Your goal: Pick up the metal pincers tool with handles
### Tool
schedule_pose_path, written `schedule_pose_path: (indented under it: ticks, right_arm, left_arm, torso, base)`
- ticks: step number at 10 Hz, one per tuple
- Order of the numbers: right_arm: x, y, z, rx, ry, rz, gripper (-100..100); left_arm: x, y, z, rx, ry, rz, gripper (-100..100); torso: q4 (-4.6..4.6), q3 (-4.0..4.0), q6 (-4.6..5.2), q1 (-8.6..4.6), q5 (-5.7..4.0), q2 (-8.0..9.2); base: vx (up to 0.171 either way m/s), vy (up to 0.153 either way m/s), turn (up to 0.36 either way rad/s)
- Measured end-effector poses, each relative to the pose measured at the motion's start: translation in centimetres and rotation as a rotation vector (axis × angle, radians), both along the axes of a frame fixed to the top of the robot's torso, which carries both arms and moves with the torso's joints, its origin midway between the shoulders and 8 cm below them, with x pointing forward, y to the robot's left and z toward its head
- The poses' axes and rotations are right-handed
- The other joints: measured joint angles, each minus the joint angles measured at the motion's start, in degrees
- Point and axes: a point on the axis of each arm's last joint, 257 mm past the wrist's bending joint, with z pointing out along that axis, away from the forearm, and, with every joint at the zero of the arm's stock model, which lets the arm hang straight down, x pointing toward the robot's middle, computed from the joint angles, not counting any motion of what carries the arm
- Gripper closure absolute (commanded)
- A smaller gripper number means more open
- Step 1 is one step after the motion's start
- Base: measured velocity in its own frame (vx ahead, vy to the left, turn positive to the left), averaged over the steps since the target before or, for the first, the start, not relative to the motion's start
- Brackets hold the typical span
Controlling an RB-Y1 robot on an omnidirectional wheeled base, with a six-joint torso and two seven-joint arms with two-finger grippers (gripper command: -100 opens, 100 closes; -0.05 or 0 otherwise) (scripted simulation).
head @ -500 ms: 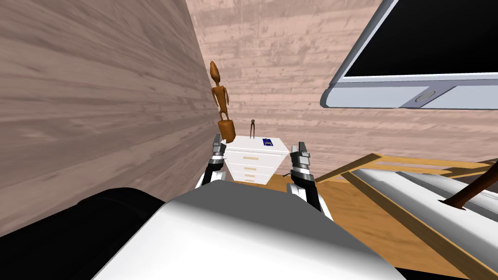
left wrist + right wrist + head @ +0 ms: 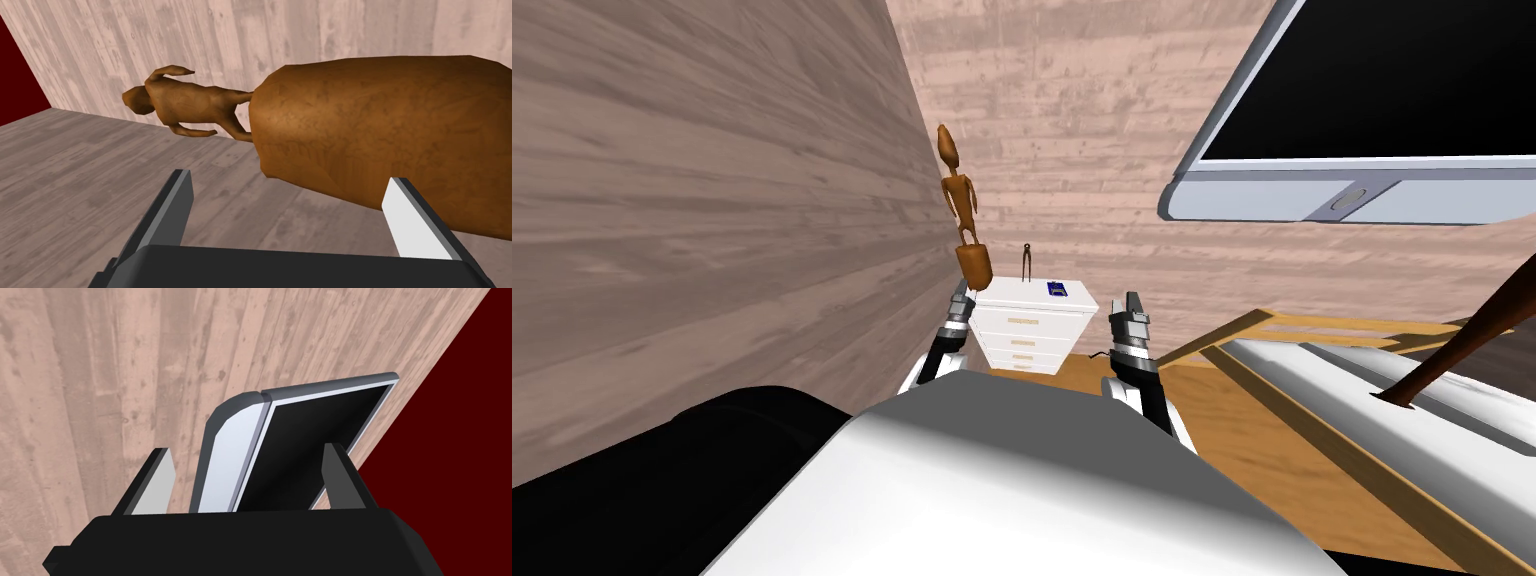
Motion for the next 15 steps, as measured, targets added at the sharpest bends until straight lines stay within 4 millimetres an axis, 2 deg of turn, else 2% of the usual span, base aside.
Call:
schedule_pose_path:
  ticks: [5, 10, 15]
  right_arm:
    - [0.0, 0.0, 0.0, 0.000, 0.000, 0.000, 0]
    - [0.0, 0.0, 0.0, 0.000, 0.000, 0.000, 0]
    - [0.0, 0.0, 0.0, 0.000, 0.000, 0.000, 0]
  left_arm:
    - [1.2, 2.8, -3.1, 0.139, 0.142, 0.038, -100]
    - [1.9, 7.6, -6.2, 0.272, 0.292, 0.114, -100]
    - [2.1, 12.6, -7.8, 0.398, 0.414, 0.202, -100]
  torso:
    - [0.03, 0.08, 0.01, -0.17, -0.04, 0.14]
    - [0.02, 0.04, 0.00, -0.12, -0.03, 0.05]
    - [-0.02, -0.07, 0.00, -0.08, -0.03, -0.13]
  base:
    - [-0.102, -0.112, -0.080]
    - [-0.101, -0.115, -0.087]
    - [-0.050, -0.102, -0.100]
